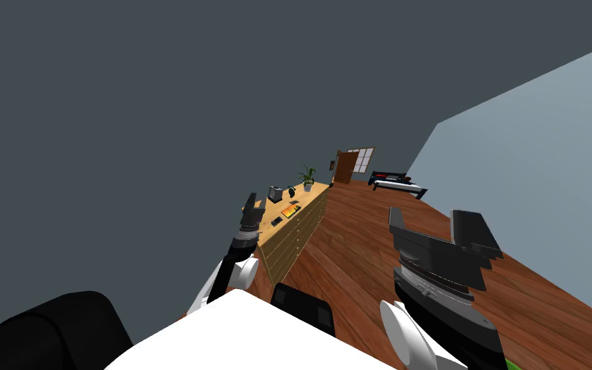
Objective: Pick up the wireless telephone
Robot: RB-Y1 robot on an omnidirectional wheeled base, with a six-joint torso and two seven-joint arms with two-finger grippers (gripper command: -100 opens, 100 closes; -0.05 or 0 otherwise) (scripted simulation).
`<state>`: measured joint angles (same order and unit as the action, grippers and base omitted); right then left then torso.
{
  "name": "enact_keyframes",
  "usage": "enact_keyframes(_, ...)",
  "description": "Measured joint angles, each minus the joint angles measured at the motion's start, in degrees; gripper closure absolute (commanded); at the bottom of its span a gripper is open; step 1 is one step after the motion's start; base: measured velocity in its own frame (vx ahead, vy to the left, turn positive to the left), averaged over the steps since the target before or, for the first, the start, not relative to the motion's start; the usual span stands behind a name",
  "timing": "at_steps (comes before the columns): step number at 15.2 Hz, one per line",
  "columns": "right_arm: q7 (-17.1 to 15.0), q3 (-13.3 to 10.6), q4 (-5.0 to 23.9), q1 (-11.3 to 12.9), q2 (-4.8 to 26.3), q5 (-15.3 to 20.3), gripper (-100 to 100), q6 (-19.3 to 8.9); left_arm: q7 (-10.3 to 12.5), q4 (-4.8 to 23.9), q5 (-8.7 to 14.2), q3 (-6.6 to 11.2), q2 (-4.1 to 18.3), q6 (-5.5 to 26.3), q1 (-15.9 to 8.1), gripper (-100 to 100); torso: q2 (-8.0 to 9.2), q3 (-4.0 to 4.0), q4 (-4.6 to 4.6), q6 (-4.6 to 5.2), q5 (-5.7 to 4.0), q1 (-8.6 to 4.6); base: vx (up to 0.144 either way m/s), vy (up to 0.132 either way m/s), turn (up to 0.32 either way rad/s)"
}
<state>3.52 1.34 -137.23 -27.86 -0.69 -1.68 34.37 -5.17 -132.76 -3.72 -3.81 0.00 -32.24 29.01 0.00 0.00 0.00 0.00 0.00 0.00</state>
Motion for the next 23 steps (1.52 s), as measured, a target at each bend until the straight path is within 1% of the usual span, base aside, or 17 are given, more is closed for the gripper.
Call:
enact_keyframes(1,0.0,0.0,0.0,0.0,0.0,0.0,0,0.0,0.14,0.11,0.15,0.06,0.79,0.22,-0.07,-100,0.03,0.01,0.0,0.0,-0.01,-0.07,-0.026,-0.076,-0.002)
enact_keyframes(2,0.0,-0.01,0.0,0.0,-0.01,0.0,0,0.0,0.48,0.27,0.46,0.23,2.08,0.87,-0.32,-100,0.07,0.04,0.01,0.01,-0.03,-0.2,-0.024,-0.084,0.008)
enact_keyframes(4,0.0,-0.01,0.0,0.0,-0.01,0.0,0,0.0,1.1,0.6,0.93,0.35,3.93,2.22,-0.72,-100,0.08,0.04,0.02,0.01,-0.07,-0.32,-0.013,-0.087,0.014)
enact_keyframes(5,0.0,-0.01,0.0,0.0,-0.01,0.0,0,0.0,1.59,0.76,1.33,0.37,5.12,3.28,-0.89,-100,0.06,0.03,0.01,0.0,-0.08,-0.35,0.003,-0.077,0.016)
enact_keyframes(8,0.0,-0.01,0.0,0.0,-0.01,0.0,0,0.0,2.88,1.38,2.31,0.54,7.52,6.59,-1.92,-100,-0.01,-0.01,0.0,0.0,-0.07,-0.28,0.006,-0.062,0.012)
enact_keyframes(12,0.0,0.0,0.0,0.0,0.0,0.0,0,0.0,5.44,2.24,4.35,1.44,10.82,10.71,-2.65,-100,-0.09,-0.05,-0.02,0.0,-0.04,-0.18,0.019,-0.046,0.019)
enact_keyframes(13,0.0,0.0,0.0,0.0,0.0,0.0,0,0.0,6.2,2.56,5.01,1.76,11.74,11.95,-3.15,-100,-0.11,-0.06,-0.02,0.0,-0.04,-0.18,0.022,-0.047,0.018)
enact_keyframes(17,0.0,0.0,0.0,0.0,0.0,0.0,0,0.0,8.44,3.57,6.73,2.4,13.91,16.41,-4.31,-100,-0.11,-0.06,-0.03,0.0,-0.03,-0.14,0.018,-0.032,0.013)
enact_keyframes(18,0.0,0.0,0.0,0.0,0.0,0.0,0,0.0,8.73,3.66,6.89,2.36,14.08,17.3,-4.37,-100,-0.09,-0.06,-0.02,0.0,-0.03,-0.13,0.018,-0.037,0.016)
enact_keyframes(23,0.0,0.0,0.0,0.0,0.0,0.0,0,0.0,11.82,4.8,9.41,3.36,16.86,22.28,-5.46,-100,-0.14,-0.08,-0.03,0.0,-0.03,-0.13,0.024,-0.033,0.017)
